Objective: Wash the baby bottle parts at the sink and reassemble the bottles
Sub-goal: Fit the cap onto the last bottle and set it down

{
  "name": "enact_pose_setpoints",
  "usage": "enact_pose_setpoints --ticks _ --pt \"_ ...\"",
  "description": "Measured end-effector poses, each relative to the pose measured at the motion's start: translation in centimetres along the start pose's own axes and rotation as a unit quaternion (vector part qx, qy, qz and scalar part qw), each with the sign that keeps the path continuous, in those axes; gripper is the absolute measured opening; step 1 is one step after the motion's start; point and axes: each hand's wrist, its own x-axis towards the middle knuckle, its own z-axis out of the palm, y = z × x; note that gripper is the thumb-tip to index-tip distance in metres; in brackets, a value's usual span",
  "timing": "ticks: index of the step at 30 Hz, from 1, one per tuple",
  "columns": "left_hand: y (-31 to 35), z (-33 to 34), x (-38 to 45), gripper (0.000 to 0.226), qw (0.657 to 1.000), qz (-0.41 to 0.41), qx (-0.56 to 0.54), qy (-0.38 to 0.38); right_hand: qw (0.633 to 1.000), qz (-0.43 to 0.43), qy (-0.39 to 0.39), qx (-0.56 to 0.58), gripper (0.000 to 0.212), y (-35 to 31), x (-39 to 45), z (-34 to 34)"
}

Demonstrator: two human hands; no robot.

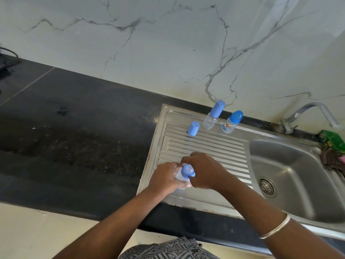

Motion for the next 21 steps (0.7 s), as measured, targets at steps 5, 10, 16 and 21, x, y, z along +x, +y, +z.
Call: enact_pose_setpoints --ticks 5,10,16,21 --pt "0.1 0.0 -0.3 0.053 0.999 0.028 -0.027 -0.012 0.993 0.108 0.046 0.015 0.047 -0.2 -0.2 0.4" --pt "-0.3 0.3 -0.1 0.072 1.0 -0.003 -0.013 0.003 0.999 0.04 0.036 0.005 0.054 -0.3 -0.5 0.0" --pt "-0.1 0.3 -0.3 0.065 1.0 0.014 0.0 0.009 0.997 0.067 0.034 0.03 0.028 -0.2 -0.2 0.7" --pt "-0.1 0.3 -0.4 0.059 1.0 0.021 -0.013 0.013 0.993 0.093 0.061 0.041 0.048 0.0 -0.7 0.7"
